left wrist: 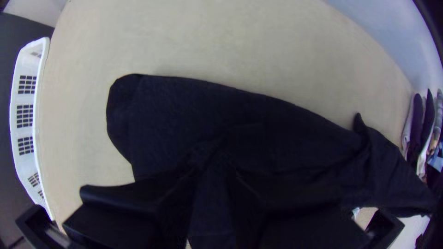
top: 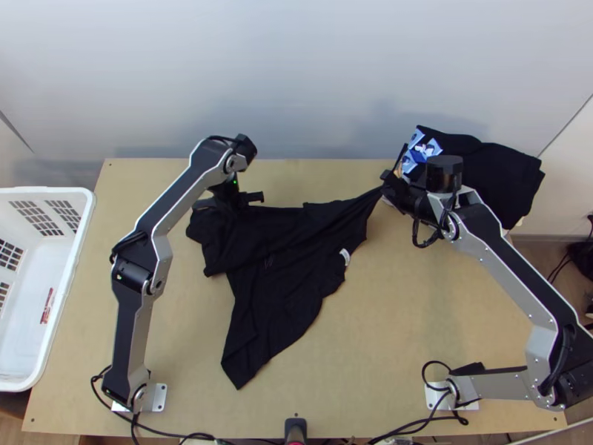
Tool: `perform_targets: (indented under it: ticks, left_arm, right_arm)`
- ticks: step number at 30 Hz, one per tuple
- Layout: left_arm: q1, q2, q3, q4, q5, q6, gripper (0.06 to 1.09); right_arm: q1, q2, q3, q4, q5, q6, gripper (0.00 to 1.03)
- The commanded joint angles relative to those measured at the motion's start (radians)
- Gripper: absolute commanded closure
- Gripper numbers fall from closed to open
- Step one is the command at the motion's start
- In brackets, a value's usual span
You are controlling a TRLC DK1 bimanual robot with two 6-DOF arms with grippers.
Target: Fold the t-shirt
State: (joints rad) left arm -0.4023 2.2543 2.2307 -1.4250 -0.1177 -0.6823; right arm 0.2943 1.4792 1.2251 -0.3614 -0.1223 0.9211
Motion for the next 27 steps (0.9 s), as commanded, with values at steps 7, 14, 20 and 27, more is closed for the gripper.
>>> perform_targets:
  ticks: [7,14,20,27]
  left_arm:
    - [-0.013,0.057,0.058,-0.003,-0.003,-0.163,1.03]
    - [-0.044,0.094,0.061,0.034,0.015,-0.109,0.64]
    - [-0.053,0.106,0.070,0.094,0.009,-0.082,0.63]
    - [-0.046,0.100,0.083,0.169,0.003,-0.076,0.59]
  right_arm:
    - [0.023,0.004,-0.003,-0.005,0.010,0.010,1.00]
    - [0.022,0.004,-0.012,-0.008,0.012,0.007,1.00]
    - [0.023,0.006,-0.015,-0.008,0.012,0.005,1.00]
    - [0.029,0.010,-0.015,-0.007,0.012,0.001,1.00]
